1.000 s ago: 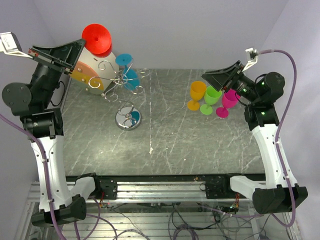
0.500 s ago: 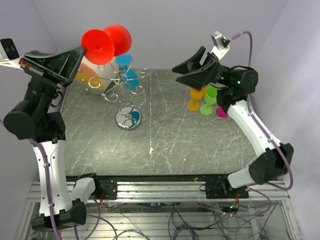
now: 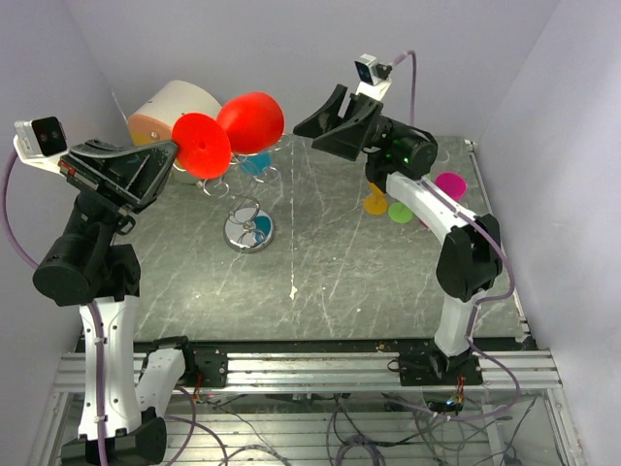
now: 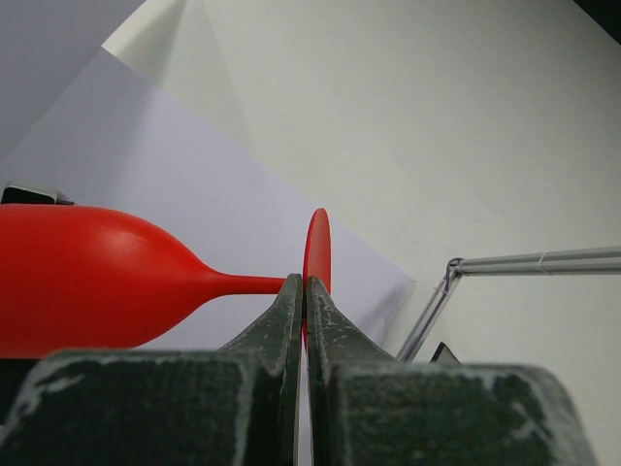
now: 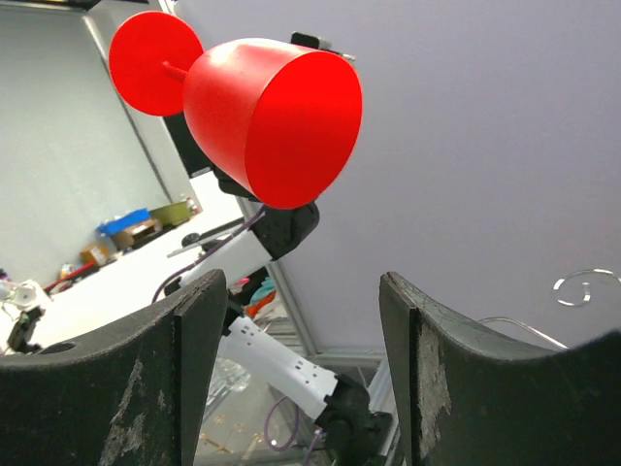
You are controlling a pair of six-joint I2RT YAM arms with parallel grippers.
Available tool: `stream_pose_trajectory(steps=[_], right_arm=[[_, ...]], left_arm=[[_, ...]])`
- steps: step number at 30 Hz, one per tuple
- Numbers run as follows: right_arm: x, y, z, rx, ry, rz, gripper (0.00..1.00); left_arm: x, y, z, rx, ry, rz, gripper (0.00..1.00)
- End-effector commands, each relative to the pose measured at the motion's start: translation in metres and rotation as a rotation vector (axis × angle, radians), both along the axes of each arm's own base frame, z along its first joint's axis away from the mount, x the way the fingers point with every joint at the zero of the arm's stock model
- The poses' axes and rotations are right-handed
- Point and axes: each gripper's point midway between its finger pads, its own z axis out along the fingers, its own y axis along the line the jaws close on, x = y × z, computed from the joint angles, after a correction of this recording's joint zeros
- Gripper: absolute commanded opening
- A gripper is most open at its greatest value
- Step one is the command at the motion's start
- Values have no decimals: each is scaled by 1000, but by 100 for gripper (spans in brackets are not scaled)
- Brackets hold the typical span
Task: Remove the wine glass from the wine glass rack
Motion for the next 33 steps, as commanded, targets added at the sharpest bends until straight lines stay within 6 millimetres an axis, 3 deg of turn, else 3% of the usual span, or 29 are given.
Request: stream_pose_trajectory(steps=[1, 10, 20, 24, 31, 33], right_arm=[[-55, -3, 21, 120, -218, 59, 64], [-73, 13, 25, 133, -228, 106, 63], [-83, 20, 26, 165, -234, 137, 59], [-90, 22, 29, 186, -239, 166, 49], [-96, 21, 28, 193, -247, 176, 7], [-98, 20, 27, 190, -251, 179, 0]], left_arm=[[-18, -4, -4, -6, -40, -43, 7], [-11, -5, -24, -6, 16, -46, 7], [-12, -6, -29, -4, 24, -51, 7], [-9, -6, -32, -4, 35, -48, 7], [-6, -6, -36, -1, 49, -44, 7], [-4, -6, -38, -3, 56, -43, 7]])
